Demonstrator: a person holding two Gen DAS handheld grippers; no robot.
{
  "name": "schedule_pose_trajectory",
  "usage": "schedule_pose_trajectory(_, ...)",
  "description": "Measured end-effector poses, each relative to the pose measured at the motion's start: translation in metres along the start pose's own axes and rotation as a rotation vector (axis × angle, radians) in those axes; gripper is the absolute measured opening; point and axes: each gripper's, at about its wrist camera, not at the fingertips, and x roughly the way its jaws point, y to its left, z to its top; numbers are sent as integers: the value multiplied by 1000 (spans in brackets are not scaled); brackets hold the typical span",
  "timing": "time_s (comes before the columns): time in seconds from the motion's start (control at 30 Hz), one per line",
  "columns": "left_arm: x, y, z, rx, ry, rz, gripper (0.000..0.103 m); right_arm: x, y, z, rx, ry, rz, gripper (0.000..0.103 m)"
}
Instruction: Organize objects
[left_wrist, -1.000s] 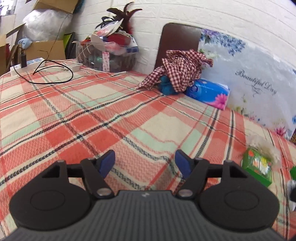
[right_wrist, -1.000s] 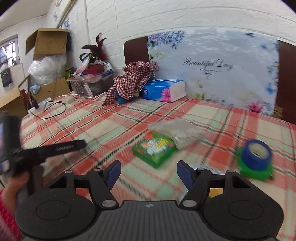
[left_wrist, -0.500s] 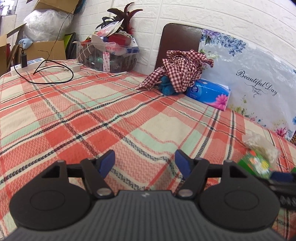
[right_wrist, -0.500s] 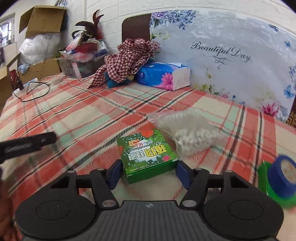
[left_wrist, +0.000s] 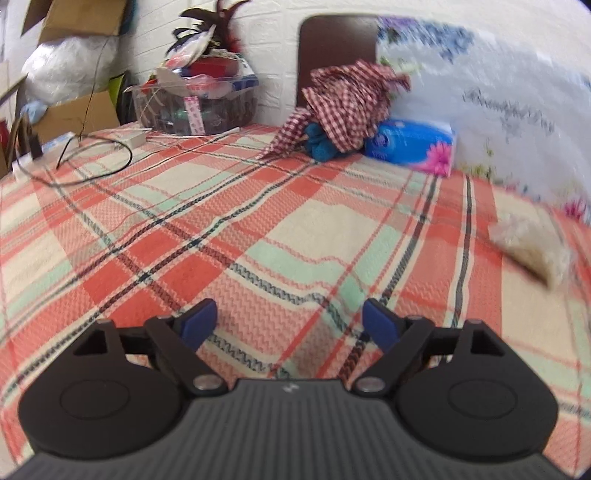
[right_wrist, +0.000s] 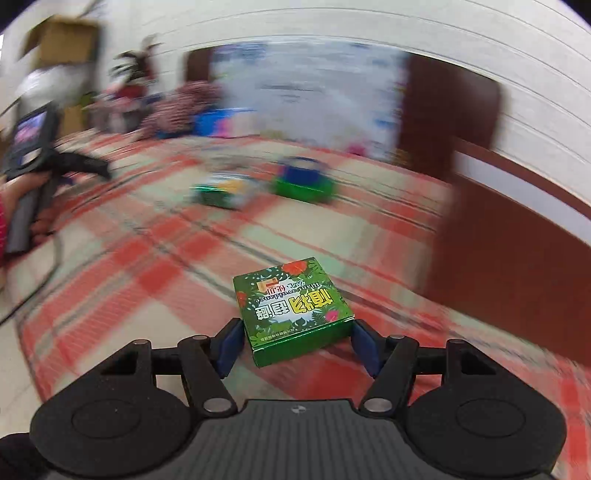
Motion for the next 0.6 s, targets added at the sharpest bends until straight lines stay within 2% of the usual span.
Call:
schedule_pose_trajectory(0.03, -6, -8, 1, 22, 11, 7, 87, -9, -17, -8, 40, 2, -18, 65)
schedule_pose_trajectory(0.07, -16, -16, 0, 18, 24, -41, 87, -18, -32, -17, 77, -2, -29, 66)
schedule_pose_trajectory(0.13, -47, -41, -3, -5, 32, -198, 87, -36, -55, -35, 162, -19, -58, 77)
schedule_pose_trajectory(0.23, -105, -102, -13, 65, 45, -465, 86, -53, -74, -57, 264, -49, -58, 77)
schedule_pose_trajectory(0.33, -155, -174, -31, 198, 109, -748, 85, -57, -71, -60, 246, -63, -57, 76)
schedule_pose_trajectory(0.4, -177, -216, -43, 270, 167, -879, 84, -57, -66, -59, 230, -74, -38, 76)
schedule_pose_trajectory(0.47, -191, -247, -54, 300, 224, -956, 83, -57, -64, -56, 213, -78, -17, 76)
schedule_pose_trajectory(0.6, -199, -290, -75, 406, 297, -986, 79, -48, -62, -48, 172, -70, 6, 76)
